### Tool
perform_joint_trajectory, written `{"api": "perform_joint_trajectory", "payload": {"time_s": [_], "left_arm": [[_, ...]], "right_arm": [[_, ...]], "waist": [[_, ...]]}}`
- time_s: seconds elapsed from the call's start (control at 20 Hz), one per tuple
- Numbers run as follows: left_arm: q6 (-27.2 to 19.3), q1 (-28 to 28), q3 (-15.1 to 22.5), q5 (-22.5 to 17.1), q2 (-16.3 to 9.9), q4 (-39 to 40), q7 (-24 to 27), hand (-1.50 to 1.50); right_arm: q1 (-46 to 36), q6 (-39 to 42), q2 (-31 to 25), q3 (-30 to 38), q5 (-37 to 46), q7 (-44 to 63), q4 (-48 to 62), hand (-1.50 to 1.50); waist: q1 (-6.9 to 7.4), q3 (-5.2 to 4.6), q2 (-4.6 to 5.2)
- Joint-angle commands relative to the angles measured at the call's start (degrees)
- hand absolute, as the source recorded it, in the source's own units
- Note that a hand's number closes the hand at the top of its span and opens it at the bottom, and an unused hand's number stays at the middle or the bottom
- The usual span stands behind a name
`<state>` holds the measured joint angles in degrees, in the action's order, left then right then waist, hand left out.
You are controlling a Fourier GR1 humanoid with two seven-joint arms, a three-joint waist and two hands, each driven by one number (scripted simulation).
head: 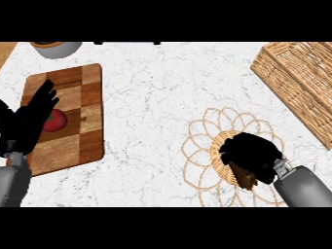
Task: Pick the sweet potato from the placemat and place it in the basket
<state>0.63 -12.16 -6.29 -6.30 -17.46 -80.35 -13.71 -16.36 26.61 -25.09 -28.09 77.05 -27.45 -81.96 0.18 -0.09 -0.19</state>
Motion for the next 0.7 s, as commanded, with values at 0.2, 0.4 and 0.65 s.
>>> {"api": "perform_joint_trajectory", "payload": {"time_s": [0.2, 0.4, 0.65], "left_arm": [[1.95, -0.16, -0.83, 0.34, 0.39, -0.31, -0.37, 0.00], [1.04, -0.10, -1.78, -0.21, -0.13, 0.13, 0.54, 0.00], [1.46, 0.30, -1.80, -0.48, 0.05, 0.46, 1.11, 0.00]], "right_arm": [[-0.66, 0.07, 3.35, -1.16, 5.85, -1.22, 3.62, 1.50], [-1.00, -0.83, 20.36, 19.37, -2.86, 24.91, 6.23, 1.50], [-3.21, -9.12, 24.81, 30.16, -8.93, 41.61, 6.34, 1.50]], "waist": [[0.02, 0.09, 0.19], [-1.65, 0.43, 0.61], [-0.42, 0.60, 1.48]]}}
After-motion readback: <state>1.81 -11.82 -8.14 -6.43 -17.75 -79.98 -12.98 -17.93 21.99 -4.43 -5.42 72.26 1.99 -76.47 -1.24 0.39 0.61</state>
